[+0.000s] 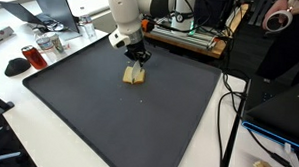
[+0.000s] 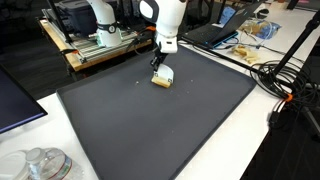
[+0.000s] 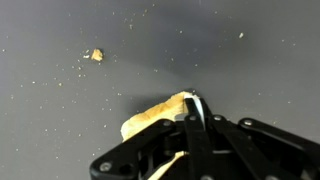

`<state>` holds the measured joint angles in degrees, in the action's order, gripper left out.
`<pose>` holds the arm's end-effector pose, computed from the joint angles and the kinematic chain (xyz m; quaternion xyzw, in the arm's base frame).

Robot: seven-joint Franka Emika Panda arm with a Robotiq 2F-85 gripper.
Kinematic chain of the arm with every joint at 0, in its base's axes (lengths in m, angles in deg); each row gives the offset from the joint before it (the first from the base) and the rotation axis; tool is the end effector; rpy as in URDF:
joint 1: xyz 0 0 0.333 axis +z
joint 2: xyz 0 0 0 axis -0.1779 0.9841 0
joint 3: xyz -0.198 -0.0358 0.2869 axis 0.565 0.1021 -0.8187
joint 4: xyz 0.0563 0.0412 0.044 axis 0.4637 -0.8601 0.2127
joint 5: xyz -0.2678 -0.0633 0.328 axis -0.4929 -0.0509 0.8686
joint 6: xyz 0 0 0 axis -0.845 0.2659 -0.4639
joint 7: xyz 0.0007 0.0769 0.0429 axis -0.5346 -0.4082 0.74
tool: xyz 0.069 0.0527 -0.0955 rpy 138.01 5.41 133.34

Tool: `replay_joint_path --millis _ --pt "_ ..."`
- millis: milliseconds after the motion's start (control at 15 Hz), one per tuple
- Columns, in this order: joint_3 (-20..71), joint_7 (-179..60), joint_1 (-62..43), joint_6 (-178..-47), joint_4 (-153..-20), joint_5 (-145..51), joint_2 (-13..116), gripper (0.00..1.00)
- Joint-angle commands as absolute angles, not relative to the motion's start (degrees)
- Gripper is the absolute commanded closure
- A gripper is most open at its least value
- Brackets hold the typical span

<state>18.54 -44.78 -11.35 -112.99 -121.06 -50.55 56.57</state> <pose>0.5514 0.0180 0.1685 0.9822 0.1455 -0.1172 0.0172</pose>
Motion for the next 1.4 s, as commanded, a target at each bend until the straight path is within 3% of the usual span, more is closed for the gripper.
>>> replay_joint_path --millis 0,667,1333 --pt "18.36 -41.58 -11.76 -107.44 -120.40 -48.72 61.03 0.99" --pt "18.72 -41.14 -11.03 -93.40 -116.16 -50.02 63.33 0.99" --pt "19.03 -44.49 -10.20 -99.78 -115.38 -51.63 61.19 0.99"
